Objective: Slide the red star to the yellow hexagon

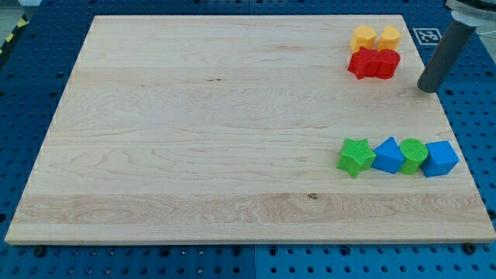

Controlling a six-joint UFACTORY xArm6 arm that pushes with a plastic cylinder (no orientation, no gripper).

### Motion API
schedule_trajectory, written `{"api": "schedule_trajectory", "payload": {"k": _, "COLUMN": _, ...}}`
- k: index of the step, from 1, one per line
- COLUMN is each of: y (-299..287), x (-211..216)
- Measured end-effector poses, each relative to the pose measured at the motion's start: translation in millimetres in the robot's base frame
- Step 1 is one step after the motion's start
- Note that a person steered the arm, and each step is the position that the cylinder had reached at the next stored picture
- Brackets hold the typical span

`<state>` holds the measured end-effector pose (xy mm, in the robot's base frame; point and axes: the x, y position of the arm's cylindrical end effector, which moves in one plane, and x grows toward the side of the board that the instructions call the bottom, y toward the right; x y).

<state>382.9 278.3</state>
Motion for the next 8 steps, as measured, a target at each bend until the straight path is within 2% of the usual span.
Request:
{"api": "schedule_trajectory", "payload": {"k": 4, "y": -87, "x": -15}}
{"api": "schedule_trajectory", "payload": {"k": 6, "y": -93, "x": -42}}
{"api": "schedule_trajectory", "payload": {"k": 7, "y": -95, "x": -45}}
{"api": "schedule_trajectory", "payload": {"k": 8, "y": -88, "x": -25}}
